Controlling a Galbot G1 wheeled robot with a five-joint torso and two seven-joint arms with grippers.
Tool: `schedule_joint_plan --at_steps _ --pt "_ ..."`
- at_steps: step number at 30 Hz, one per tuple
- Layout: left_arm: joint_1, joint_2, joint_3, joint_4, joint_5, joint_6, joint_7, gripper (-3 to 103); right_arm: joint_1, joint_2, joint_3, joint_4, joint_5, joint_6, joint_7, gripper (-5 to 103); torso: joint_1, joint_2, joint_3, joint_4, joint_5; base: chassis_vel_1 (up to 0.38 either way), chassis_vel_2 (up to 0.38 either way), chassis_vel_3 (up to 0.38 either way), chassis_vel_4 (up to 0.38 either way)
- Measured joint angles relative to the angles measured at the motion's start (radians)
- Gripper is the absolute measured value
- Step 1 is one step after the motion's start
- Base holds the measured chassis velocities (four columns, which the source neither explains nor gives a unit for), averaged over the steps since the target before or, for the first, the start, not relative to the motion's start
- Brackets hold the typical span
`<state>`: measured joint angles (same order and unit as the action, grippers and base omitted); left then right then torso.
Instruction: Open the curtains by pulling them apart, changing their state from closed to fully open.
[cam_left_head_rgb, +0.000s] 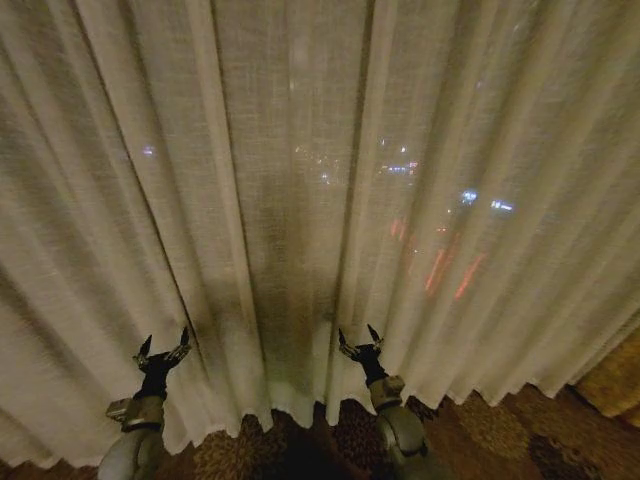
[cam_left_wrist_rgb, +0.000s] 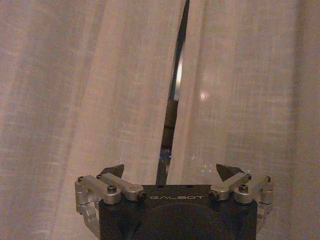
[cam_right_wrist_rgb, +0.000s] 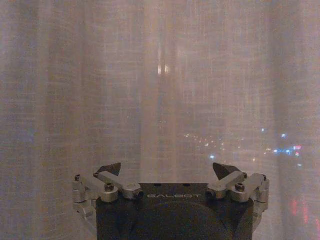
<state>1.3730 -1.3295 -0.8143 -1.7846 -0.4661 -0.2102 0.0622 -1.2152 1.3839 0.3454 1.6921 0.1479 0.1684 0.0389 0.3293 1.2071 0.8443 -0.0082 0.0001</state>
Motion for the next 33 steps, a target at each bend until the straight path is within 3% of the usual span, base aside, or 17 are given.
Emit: schedule_joint_plan --at_steps 9,27,30,33 --pt "0.000 0.000 0.000 0.000 0.000 0.000 0.000 100 0.084 0.015 -0.050 -0.088 -0.058 0.007 0.039 100 0.000 0.001 0.000 0.0001 -0.0001 0.027 -0.021 -0.019 0.020" --pt "0.000 0.000 0.000 0.000 0.000 0.000 0.000 100 0.407 0.081 -0.073 -0.442 -0.025 0.037 0.049 101 0.000 0.000 0.000 0.0003 -0.0003 0.000 0.000 0.000 0.000" --pt "0.000 0.000 0.000 0.000 0.000 0.000 0.000 100 0.433 0.085 -0.080 -0.470 -0.025 0.044 0.033 97 0.000 0.000 0.000 0.0002 -0.0003 0.000 0.000 0.000 0.000" --pt "0.000 0.000 0.000 0.000 0.000 0.000 0.000 100 0.444 0.091 -0.086 -0.486 -0.025 0.057 0.030 82 0.000 0.000 0.000 0.0002 -0.0002 0.000 0.000 0.000 0.000"
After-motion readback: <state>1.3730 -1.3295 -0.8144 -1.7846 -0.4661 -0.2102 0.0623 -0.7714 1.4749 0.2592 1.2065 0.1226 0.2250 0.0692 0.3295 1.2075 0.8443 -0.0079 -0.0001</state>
